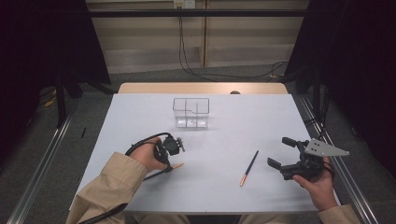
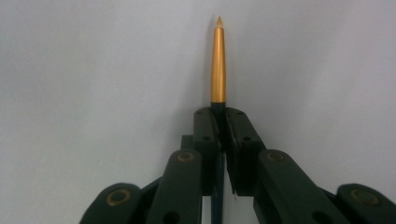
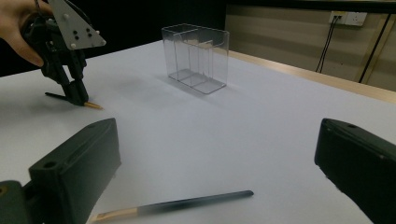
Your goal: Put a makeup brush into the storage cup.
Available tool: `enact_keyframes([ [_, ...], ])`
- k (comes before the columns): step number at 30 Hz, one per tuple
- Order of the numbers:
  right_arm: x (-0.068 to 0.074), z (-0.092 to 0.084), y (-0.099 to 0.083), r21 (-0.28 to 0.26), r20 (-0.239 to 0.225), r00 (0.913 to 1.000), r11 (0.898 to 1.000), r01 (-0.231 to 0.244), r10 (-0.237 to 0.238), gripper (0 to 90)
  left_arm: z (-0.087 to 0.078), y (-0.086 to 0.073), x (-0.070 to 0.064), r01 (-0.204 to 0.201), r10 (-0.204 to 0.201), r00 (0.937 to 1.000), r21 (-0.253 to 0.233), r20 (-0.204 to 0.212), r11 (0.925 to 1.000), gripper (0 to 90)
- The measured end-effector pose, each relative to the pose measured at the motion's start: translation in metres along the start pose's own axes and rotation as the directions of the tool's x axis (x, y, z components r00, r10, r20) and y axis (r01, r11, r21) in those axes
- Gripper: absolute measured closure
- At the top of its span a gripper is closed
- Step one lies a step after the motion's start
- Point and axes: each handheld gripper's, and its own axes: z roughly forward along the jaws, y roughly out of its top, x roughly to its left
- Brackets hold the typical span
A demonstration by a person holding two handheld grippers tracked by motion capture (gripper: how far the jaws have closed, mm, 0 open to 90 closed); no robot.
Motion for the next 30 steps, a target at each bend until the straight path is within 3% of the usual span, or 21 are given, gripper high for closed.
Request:
enact_keyframes([
  [8,0.000,-0.001,0.000,0.002,0.005,1.0000,1.000,0.002,-0.002,0.0,-0.004,-0.004,0.003,0.014,-0.014,0.9999,-0.029,0.008,0.9995,83.6],
  [16,0.000,0.000,0.000,0.005,0.005,1.0000,1.000,0.008,-0.008,0.0,-0.009,-0.008,0.004,0.053,-0.052,0.9986,-0.095,0.013,0.9941,83.6],
  [24,0.000,0.000,0.000,0.007,0.007,1.0000,1.000,0.003,-0.003,0.0,-0.017,-0.012,0.008,0.092,-0.085,0.9954,-0.201,0.043,0.9752,83.7],
  [30,0.000,0.000,0.000,0.007,0.006,1.0000,1.000,0.003,-0.003,0.0,-0.022,-0.013,0.007,0.100,-0.096,0.9950,-0.256,0.027,0.9615,83.7],
])
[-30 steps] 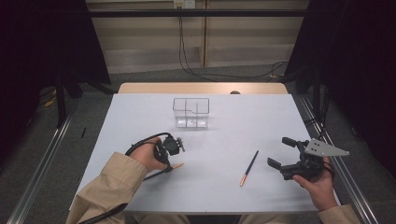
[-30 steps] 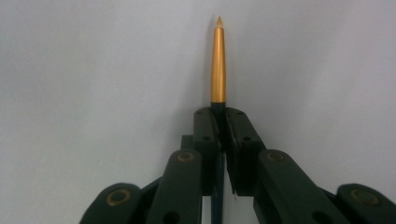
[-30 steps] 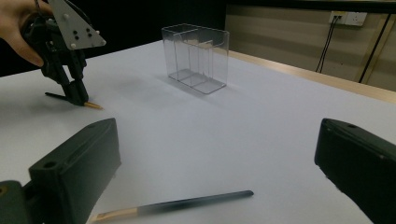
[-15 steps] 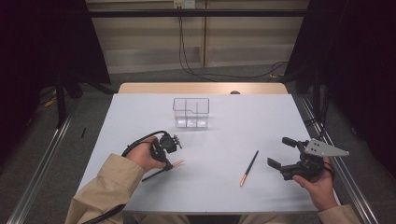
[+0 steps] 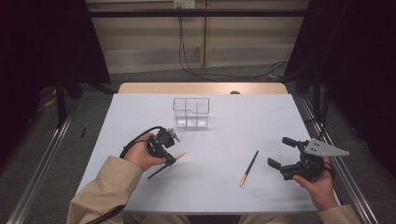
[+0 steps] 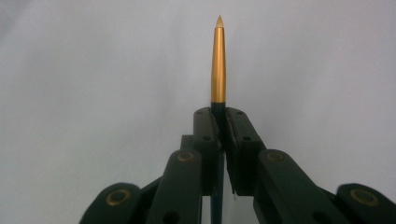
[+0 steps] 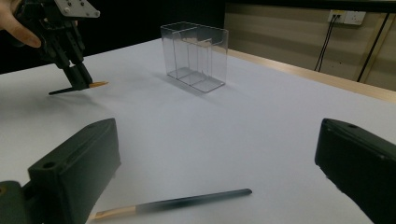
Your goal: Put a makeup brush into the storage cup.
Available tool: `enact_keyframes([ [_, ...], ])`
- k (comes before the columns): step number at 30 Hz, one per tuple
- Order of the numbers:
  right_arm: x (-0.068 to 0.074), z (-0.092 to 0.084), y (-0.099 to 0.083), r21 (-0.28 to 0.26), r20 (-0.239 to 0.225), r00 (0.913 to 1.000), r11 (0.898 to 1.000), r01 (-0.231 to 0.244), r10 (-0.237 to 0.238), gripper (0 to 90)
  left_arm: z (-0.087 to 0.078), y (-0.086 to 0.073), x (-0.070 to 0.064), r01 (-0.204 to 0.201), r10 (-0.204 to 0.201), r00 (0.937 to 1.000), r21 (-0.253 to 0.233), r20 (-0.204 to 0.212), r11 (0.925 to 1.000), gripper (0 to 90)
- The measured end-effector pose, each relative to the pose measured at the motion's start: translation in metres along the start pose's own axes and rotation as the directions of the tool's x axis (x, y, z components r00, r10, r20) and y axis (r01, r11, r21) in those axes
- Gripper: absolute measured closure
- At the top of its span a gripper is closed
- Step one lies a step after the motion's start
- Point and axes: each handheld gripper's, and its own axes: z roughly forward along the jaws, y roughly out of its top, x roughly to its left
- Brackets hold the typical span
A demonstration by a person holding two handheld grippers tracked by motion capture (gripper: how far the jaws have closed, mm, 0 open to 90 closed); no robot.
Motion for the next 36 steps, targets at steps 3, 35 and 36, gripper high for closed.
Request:
enact_keyframes([
  [3,0.000,0.000,0.000,0.002,-0.002,1.0000,1.000,0.003,-0.003,0.0,-0.003,0.000,0.001,0.012,-0.012,0.9999,-0.042,-0.001,0.9990,83.6],
  [35,0.001,0.000,0.001,-0.001,-0.004,1.0000,1.000,0.006,-0.006,0.0,-0.029,-0.017,0.008,0.178,-0.214,0.9767,-0.637,0.022,0.7499,83.7],
  [36,0.001,0.001,0.001,-0.001,-0.005,1.0000,1.000,0.007,-0.007,0.0,-0.029,-0.017,0.008,0.182,-0.217,0.9759,-0.648,0.027,0.7396,83.7],
])
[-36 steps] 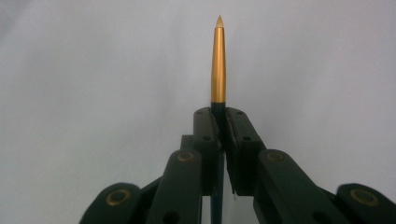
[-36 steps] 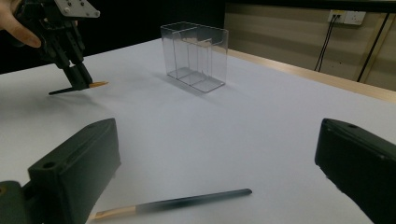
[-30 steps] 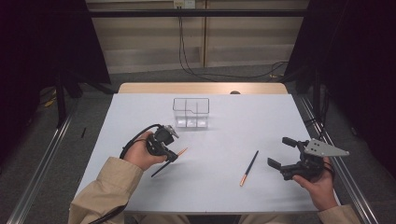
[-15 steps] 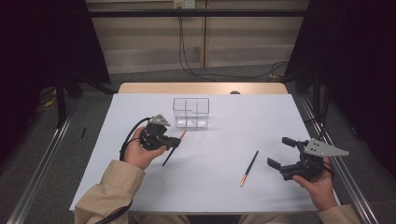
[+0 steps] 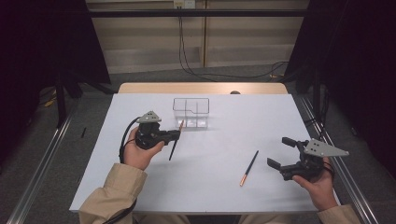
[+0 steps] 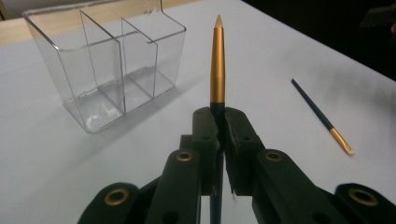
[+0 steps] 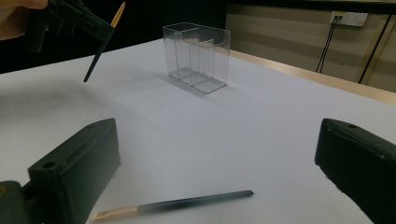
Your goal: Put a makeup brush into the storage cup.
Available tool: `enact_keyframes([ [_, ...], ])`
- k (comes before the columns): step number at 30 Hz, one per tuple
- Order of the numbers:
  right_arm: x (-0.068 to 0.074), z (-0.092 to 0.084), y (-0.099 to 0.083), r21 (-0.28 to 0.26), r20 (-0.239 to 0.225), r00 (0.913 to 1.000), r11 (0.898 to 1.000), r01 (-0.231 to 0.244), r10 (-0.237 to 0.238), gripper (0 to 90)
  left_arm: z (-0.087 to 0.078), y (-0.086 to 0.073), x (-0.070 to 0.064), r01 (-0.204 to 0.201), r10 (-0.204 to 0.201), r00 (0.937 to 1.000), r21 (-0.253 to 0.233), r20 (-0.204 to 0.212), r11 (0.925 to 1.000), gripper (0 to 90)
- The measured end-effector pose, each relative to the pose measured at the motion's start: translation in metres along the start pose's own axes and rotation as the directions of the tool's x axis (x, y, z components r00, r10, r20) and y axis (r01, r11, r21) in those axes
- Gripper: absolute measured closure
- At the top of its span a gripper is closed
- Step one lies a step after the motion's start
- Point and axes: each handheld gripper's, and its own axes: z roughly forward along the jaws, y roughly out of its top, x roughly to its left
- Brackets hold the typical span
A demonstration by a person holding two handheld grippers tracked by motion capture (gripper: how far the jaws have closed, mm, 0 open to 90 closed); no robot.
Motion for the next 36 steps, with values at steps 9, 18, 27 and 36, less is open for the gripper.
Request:
enact_keyframes([
  [9,0.0001,-0.0005,0.0002,-0.001,-0.001,1.0000,1.000,0.001,-0.001,0.0,-0.0041,0.0016,-0.0037,-0.001,-0.003,0.9997,-0.149,-0.026,0.9889,83.7],
  [18,-0.0001,-0.0011,0.0003,-0.005,-0.003,1.0000,1.000,-0.002,0.002,0.0,-0.0071,-0.0065,0.0023,0.052,-0.061,0.9980,-0.316,-0.018,0.9472,83.7],
  [27,0.0002,-0.0010,0.0004,-0.005,-0.004,1.0000,1.000,-0.002,0.002,0.0,-0.0100,-0.0049,0.0000,0.014,-0.034,0.9982,-0.360,-0.049,0.9330,83.7],
  [36,0.0004,-0.0010,0.0003,-0.004,-0.006,1.0000,1.000,-0.001,0.001,0.0,-0.0067,-0.0030,-0.0011,0.008,-0.024,0.9989,-0.365,-0.040,0.9311,83.7],
])
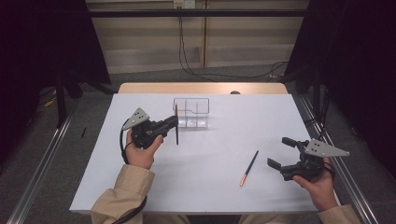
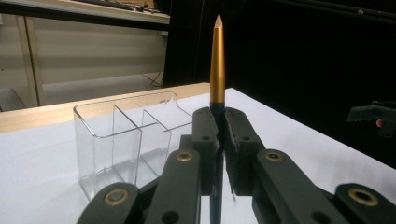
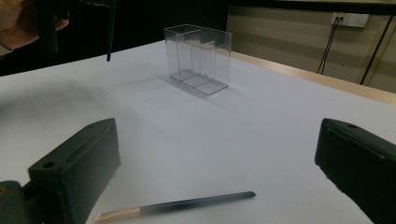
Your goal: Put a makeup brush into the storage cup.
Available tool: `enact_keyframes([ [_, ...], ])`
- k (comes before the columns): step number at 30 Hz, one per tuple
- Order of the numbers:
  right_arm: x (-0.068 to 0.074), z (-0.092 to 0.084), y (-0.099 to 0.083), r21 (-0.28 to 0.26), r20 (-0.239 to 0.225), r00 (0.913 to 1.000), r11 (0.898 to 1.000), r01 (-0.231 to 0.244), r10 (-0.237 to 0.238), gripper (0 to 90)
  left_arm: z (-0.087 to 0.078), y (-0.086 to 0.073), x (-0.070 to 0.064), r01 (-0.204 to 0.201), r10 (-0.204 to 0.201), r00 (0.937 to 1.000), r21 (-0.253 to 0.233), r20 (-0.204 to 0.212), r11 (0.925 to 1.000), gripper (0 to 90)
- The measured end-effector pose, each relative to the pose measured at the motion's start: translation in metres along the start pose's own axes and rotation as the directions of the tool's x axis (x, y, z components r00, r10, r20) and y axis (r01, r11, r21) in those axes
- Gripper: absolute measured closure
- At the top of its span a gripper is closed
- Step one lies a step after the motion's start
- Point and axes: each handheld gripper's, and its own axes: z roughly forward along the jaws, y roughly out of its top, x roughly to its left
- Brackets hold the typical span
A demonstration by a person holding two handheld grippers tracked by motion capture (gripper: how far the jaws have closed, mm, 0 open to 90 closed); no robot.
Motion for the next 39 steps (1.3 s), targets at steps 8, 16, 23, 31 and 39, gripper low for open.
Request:
enact_keyframes([
  [8,0.000,0.001,-0.001,0.003,-0.001,1.0000,1.000,-0.002,0.002,0.0,0.007,0.004,-0.003,-0.013,0.013,0.9999,-0.008,0.003,0.9999,83.7],
  [16,0.000,0.001,-0.001,0.007,-0.002,1.0000,1.000,-0.005,0.005,0.0,0.014,0.009,-0.004,-0.017,0.017,0.9998,-0.020,0.007,0.9996,83.7],
  [23,0.000,0.001,-0.002,0.013,-0.008,1.0000,1.000,0.002,-0.002,0.0,0.019,0.013,-0.005,-0.025,0.025,0.9997,-0.022,0.002,0.9995,83.7],
  [31,0.000,0.002,-0.003,0.026,-0.012,0.9999,1.000,0.000,0.000,0.0,0.026,0.017,-0.007,-0.040,0.040,0.9992,-0.033,0.004,0.9987,83.7],
  [39,-0.001,0.000,-0.003,0.014,-0.012,0.9999,1.000,-0.007,0.007,0.0,0.030,0.021,-0.009,-0.045,0.045,0.9990,-0.056,0.000,0.9974,83.7],
])
